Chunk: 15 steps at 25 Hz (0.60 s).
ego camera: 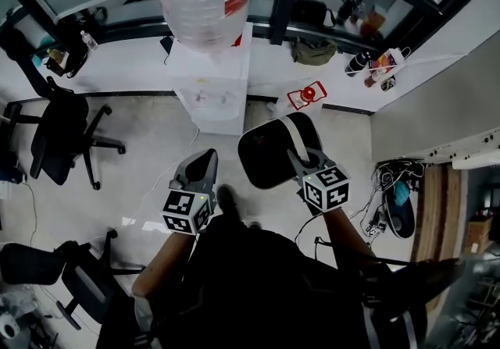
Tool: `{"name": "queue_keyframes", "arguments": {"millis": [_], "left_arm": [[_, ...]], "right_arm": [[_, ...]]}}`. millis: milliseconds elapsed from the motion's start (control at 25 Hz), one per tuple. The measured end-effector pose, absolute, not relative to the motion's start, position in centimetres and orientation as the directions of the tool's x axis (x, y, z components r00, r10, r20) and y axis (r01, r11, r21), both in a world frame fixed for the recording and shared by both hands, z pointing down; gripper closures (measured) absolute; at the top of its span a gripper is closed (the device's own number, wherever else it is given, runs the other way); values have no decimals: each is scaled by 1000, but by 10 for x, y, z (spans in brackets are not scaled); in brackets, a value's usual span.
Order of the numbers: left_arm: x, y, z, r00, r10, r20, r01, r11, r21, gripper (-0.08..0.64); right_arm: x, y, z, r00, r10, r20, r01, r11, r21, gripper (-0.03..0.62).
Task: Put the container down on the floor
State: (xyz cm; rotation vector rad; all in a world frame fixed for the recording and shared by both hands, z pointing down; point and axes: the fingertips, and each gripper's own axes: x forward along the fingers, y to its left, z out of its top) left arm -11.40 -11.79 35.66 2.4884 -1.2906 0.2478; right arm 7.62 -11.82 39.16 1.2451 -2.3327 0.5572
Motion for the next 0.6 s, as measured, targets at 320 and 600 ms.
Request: {"name": "queue_keyframes", "arguments": {"millis": [320,600], "left_arm": [[-130,-170,364,614,-738,282,-790,-570,228,554],[-122,-198,388,645,-696,315,-764,-602,234,554]], "right_arm": [[71,-149,415,-488,-651,582,-848,511,-138,584],[74,-175,443,-505,-626,594,-832,537,-141,584]]}}
